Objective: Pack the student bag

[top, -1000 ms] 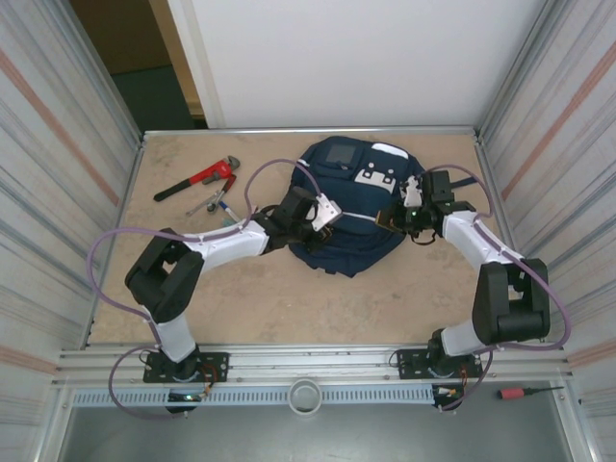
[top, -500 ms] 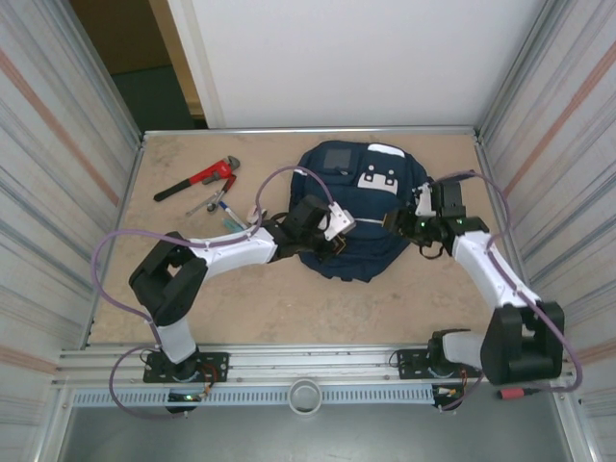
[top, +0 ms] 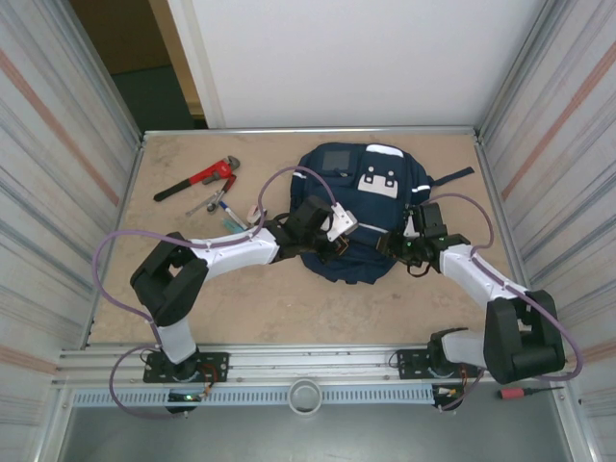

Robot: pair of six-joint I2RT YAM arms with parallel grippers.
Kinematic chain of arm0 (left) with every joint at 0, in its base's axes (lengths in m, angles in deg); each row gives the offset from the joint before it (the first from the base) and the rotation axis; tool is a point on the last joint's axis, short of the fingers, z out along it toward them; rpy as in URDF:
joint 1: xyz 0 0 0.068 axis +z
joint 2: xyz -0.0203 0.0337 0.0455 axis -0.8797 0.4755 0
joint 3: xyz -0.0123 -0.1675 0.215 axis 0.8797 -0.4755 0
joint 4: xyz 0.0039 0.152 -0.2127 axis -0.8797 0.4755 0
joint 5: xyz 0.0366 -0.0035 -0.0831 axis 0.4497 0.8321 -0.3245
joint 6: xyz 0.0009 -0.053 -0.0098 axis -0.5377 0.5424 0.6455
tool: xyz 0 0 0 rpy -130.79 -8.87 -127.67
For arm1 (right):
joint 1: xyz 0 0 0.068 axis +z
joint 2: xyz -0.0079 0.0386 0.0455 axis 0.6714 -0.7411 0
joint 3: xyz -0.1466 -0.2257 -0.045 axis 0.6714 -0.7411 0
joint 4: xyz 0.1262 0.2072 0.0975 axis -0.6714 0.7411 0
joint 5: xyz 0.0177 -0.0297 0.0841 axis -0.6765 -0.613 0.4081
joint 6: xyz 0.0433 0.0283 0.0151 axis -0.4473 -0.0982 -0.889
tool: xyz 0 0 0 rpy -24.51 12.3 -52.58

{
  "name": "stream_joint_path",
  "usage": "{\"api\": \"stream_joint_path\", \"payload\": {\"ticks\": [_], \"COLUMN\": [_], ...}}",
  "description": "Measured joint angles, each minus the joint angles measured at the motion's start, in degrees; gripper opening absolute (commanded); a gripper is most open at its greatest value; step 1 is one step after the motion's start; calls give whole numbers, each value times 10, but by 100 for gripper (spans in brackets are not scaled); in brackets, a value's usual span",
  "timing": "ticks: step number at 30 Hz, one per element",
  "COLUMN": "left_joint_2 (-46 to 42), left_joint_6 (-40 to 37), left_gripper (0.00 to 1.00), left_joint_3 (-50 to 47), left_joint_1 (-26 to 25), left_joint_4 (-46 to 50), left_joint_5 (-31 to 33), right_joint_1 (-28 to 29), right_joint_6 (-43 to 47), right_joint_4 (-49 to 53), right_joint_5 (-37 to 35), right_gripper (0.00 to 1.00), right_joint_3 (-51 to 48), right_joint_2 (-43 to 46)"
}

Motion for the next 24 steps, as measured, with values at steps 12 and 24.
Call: {"api": "stream_joint_path", "payload": {"ticks": [12, 24], "left_joint_2": [-2, -2], "left_joint_6": [0, -2], "left_gripper": [0, 0], "left_joint_3": [-9, -9], "left_joint_1": [4, 5], "left_joint_4": [0, 9], "left_joint_5": [-1, 2], "right_joint_1": [-36, 25], "right_joint_6": [-11, -69], "right_joint_4": [-14, -77], "right_joint_5": [-12, -2], "right_gripper": [57, 51], "right_joint_3": [-40, -65], "right_joint_2": [79, 23]}}
